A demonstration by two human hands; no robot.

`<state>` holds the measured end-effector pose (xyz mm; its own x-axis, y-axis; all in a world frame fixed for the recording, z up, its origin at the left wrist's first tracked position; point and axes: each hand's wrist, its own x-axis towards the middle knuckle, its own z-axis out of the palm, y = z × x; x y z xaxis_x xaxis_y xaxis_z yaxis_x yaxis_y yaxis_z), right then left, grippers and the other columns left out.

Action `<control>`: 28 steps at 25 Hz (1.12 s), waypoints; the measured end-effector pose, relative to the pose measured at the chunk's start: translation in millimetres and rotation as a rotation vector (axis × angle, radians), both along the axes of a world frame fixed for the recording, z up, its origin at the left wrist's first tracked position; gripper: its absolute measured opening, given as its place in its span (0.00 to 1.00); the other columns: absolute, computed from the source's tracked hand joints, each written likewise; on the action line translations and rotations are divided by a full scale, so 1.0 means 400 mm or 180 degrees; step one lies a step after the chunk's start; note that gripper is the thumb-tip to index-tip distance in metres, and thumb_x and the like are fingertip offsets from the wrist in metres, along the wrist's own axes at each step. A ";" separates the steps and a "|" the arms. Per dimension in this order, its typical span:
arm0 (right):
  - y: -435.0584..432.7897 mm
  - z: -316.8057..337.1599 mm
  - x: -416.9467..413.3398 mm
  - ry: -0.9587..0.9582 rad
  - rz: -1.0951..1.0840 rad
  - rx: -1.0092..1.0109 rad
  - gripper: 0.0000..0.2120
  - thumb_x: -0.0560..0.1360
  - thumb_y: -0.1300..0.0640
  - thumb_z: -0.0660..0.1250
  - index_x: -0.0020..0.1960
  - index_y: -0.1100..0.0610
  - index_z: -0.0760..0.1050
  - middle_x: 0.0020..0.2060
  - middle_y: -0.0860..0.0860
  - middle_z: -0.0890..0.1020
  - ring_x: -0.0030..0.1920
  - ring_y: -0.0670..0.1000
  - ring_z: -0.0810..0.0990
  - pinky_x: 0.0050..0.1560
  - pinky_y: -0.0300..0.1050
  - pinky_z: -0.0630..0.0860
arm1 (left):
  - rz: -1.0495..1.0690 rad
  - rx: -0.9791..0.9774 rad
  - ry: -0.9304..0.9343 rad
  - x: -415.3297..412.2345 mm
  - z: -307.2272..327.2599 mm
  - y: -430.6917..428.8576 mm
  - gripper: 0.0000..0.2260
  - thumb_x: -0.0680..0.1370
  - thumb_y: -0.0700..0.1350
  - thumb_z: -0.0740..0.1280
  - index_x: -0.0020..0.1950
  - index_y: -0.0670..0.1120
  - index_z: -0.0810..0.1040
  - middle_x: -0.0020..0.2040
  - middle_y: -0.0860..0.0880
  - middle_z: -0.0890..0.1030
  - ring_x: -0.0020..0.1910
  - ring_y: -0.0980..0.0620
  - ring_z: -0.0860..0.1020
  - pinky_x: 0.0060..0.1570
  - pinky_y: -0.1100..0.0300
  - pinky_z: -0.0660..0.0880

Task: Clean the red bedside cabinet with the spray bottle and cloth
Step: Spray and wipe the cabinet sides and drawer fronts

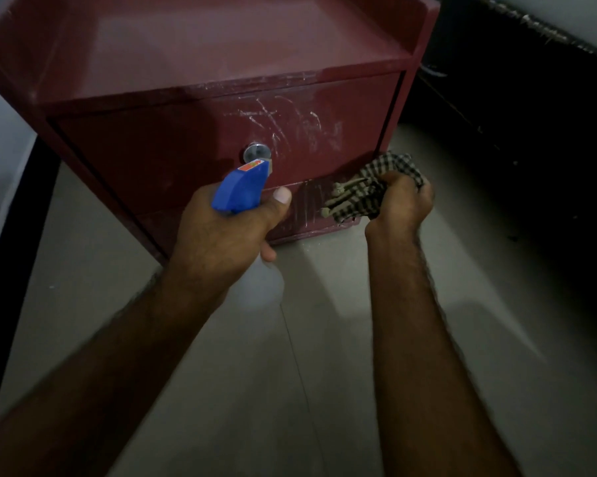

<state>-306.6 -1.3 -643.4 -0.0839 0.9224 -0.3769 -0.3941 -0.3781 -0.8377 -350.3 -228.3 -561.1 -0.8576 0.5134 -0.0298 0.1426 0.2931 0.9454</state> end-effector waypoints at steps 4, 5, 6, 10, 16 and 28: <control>-0.022 -0.012 -0.016 -0.0078 0.0154 -0.0008 0.31 0.72 0.69 0.67 0.75 0.56 0.71 0.56 0.56 0.84 0.49 0.55 0.86 0.47 0.56 0.87 | 0.0124 -0.0136 -0.0023 0.002 -0.001 0.002 0.19 0.76 0.56 0.72 0.47 0.40 0.76 0.32 0.49 0.79 0.28 0.48 0.82 0.44 0.51 0.80; -0.025 -0.016 -0.022 -0.0124 0.0190 -0.0005 0.33 0.73 0.69 0.67 0.76 0.54 0.70 0.57 0.55 0.84 0.50 0.54 0.86 0.48 0.56 0.87 | 0.0132 -0.0152 -0.0041 0.001 -0.002 0.001 0.16 0.76 0.55 0.72 0.47 0.43 0.77 0.32 0.52 0.79 0.28 0.49 0.81 0.42 0.52 0.81; -0.029 -0.018 -0.030 -0.0200 0.0227 0.0016 0.34 0.73 0.68 0.68 0.77 0.52 0.69 0.58 0.53 0.83 0.51 0.54 0.86 0.50 0.56 0.87 | 0.0142 -0.0154 -0.0058 0.001 0.000 0.000 0.13 0.76 0.55 0.72 0.48 0.45 0.78 0.31 0.55 0.80 0.28 0.50 0.81 0.40 0.53 0.80; -0.058 -0.010 -0.082 -0.0601 0.0317 0.0123 0.38 0.72 0.65 0.74 0.79 0.49 0.67 0.60 0.50 0.82 0.54 0.52 0.84 0.55 0.55 0.85 | 0.0130 -0.0139 -0.0092 -0.002 0.004 -0.005 0.14 0.77 0.55 0.71 0.58 0.50 0.78 0.33 0.56 0.80 0.28 0.53 0.82 0.38 0.58 0.77; -0.082 0.031 -0.122 -0.0558 0.0232 0.0403 0.30 0.69 0.64 0.77 0.69 0.51 0.76 0.53 0.47 0.84 0.50 0.50 0.86 0.51 0.50 0.86 | 0.0101 -0.0098 -0.0135 -0.003 0.005 -0.012 0.08 0.76 0.55 0.71 0.47 0.53 0.77 0.31 0.62 0.81 0.28 0.52 0.82 0.43 0.52 0.80; -0.112 0.009 -0.127 -0.0719 0.0031 0.0500 0.31 0.67 0.61 0.81 0.69 0.52 0.77 0.54 0.47 0.86 0.51 0.49 0.86 0.55 0.51 0.85 | 0.0117 -0.0107 -0.0058 -0.011 0.010 -0.033 0.09 0.77 0.55 0.70 0.46 0.51 0.78 0.36 0.58 0.81 0.29 0.51 0.82 0.42 0.55 0.76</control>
